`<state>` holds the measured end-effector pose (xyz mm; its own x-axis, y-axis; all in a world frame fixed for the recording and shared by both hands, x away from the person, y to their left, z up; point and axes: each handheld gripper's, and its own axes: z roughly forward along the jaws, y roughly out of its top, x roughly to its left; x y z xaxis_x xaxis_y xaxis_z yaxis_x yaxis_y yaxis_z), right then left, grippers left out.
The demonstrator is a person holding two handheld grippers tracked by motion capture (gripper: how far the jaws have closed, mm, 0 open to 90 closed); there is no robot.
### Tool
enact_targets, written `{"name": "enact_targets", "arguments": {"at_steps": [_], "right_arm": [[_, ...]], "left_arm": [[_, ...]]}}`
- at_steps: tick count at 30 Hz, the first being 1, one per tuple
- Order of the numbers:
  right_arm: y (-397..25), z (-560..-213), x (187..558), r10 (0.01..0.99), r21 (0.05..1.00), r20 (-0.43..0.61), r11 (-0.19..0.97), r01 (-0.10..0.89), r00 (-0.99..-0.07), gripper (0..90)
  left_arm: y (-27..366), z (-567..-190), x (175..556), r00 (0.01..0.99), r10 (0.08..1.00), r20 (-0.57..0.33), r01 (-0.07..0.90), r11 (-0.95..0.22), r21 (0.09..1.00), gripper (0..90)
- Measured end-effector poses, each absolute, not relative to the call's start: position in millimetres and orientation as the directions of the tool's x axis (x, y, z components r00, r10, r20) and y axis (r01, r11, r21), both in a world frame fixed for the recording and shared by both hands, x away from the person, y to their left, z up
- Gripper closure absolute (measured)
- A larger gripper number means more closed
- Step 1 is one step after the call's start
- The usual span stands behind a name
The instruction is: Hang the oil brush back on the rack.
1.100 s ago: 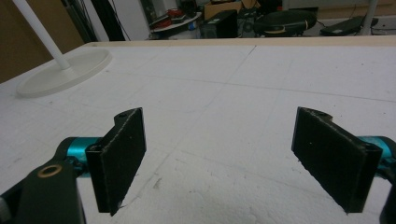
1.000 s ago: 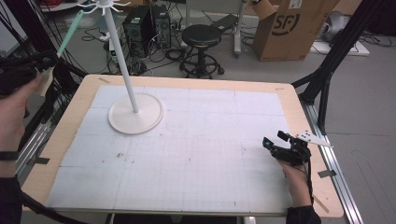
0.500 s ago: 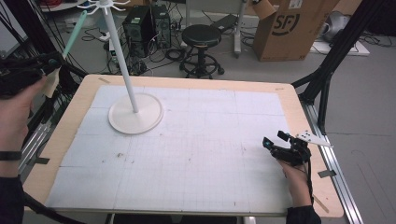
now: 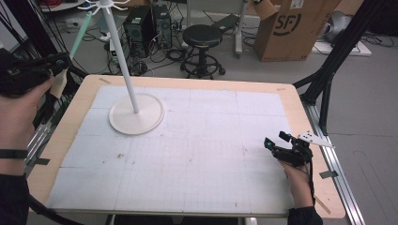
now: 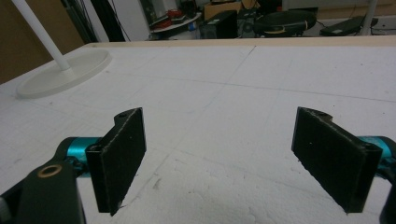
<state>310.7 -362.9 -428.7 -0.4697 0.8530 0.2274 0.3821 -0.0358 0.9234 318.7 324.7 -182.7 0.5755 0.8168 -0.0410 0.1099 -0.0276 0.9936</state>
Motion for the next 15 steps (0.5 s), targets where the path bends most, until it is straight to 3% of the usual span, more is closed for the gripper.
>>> {"name": "enact_targets", "arguments": {"at_steps": [8,11,15], "right_arm": [[-362.9,-428.8,310.8,0.853,0.923,0.229,-0.037,0.382,-0.469,16.9],[-362.5,-428.8,310.8,0.853,0.923,0.228,-0.036,0.382,-0.470,16.9],[-362.5,-429.0,310.9,0.852,0.923,0.229,-0.036,0.382,-0.471,16.9]], "left_arm": [[321.8,-184.9,321.7,0.574,0.818,-0.044,0.125,-0.034,0.992,79.9],[322.2,-188.1,321.2,0.573,0.818,-0.052,0.128,-0.027,0.991,62.5],[323.9,-199.5,319.5,0.593,0.804,-0.050,0.155,-0.052,0.987,46.9]]}}
